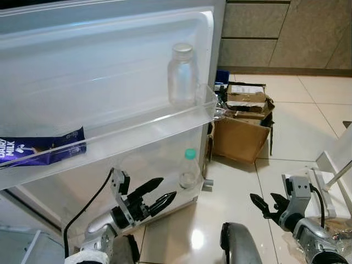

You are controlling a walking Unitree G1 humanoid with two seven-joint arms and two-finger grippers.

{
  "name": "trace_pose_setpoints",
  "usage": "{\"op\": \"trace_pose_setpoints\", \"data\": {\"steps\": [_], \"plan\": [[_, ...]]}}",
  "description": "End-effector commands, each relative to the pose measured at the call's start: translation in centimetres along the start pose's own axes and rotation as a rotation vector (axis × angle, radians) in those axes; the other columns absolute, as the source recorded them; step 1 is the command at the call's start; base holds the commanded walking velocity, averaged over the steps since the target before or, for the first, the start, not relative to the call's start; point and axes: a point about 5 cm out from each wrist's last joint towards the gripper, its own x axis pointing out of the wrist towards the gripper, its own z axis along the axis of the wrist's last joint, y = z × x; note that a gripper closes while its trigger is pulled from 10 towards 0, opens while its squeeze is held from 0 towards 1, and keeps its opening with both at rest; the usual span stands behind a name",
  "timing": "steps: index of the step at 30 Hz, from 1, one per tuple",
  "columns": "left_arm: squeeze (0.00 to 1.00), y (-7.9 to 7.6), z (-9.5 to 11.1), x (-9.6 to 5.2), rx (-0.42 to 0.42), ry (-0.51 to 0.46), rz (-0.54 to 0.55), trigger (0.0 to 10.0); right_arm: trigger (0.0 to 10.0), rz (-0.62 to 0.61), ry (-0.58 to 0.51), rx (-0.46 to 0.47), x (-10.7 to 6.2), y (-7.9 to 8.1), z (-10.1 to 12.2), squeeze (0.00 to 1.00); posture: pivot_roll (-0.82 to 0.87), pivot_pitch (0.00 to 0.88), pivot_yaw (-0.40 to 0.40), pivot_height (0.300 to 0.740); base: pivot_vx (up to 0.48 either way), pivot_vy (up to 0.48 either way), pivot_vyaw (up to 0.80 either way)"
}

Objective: Restocking fridge

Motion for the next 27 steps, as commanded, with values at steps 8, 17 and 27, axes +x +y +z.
{"op": "trace_pose_setpoints", "data": {"steps": [8, 17, 27], "plan": [[0.00, 0.1, 0.1, -1.0, -0.010, 0.008, 0.004, 10.0, 10.0, 0.017, -0.003, 0.004, 0.0, 0.2, -0.2, 0.00, 0.00, 0.060, -0.034, 0.575, 0.000, 0.000, 0.00], [0.00, 0.0, -0.2, -1.1, -0.028, 0.010, 0.008, 10.0, 10.0, 0.007, 0.034, -0.029, 0.2, 0.5, -0.6, 0.00, -0.01, 0.061, -0.034, 0.585, 0.000, 0.000, 0.00], [0.00, 0.2, -1.3, -1.1, -0.065, 0.068, 0.069, 10.0, 10.0, 0.021, 0.051, -0.030, 0.2, 0.7, -1.0, 0.00, -0.01, 0.058, -0.036, 0.585, 0.000, 0.000, 0.00]]}}
